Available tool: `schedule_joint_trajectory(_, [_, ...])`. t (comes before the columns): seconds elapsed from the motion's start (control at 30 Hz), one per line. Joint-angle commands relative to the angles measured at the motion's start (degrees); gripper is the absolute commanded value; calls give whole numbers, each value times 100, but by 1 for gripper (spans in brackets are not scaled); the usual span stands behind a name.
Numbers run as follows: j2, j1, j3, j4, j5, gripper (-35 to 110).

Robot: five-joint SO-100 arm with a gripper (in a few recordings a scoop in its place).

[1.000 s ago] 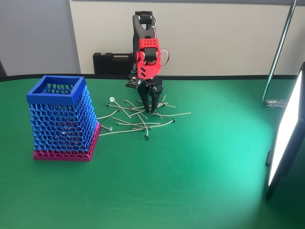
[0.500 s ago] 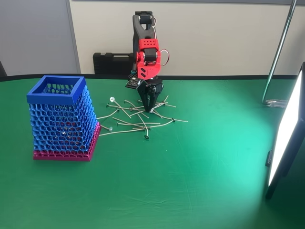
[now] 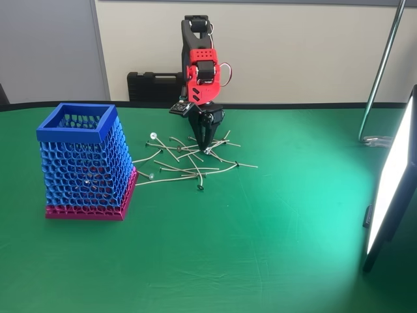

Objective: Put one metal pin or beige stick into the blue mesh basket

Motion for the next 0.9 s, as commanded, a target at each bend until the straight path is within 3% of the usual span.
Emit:
schedule_joint_trajectory(0.0, [237,9,-220,26,53,1])
schedule_joint_trajectory(0.53, [431,-9,-325,149,413,1])
schedule_joint_trajectory(0.87, [562,-9,-422,422,984,12])
